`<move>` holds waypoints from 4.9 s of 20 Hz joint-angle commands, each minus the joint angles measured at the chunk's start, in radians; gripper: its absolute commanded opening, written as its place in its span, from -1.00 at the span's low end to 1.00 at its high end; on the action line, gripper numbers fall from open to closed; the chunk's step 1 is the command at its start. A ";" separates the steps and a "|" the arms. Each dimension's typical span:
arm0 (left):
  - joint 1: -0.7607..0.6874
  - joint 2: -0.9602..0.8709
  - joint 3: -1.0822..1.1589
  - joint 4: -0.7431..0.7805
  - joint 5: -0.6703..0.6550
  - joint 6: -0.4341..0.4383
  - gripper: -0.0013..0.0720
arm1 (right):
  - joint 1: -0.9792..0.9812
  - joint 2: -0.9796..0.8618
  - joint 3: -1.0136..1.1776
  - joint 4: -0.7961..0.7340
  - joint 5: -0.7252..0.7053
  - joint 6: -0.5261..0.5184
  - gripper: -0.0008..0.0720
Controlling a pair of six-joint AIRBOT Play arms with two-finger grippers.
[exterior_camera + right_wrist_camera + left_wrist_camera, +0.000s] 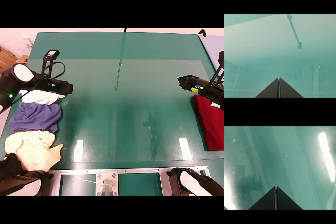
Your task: Fold the shirts.
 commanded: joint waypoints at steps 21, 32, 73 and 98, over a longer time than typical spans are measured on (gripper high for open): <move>0.000 -0.370 0.028 0.815 0.280 -0.277 -0.89 | 0.002 0.000 -0.194 0.008 0.056 0.010 -0.71; -0.324 -0.143 0.492 0.372 -0.149 -0.138 -0.89 | 0.000 0.000 -0.094 0.007 0.277 0.079 -0.94; -0.178 -0.558 0.490 -0.279 -0.104 0.107 -0.89 | 0.161 -0.382 -0.094 0.247 0.394 0.025 -0.94; -0.095 0.035 0.542 0.007 -0.177 0.064 -0.88 | -0.246 0.360 0.121 0.060 0.609 0.157 -0.94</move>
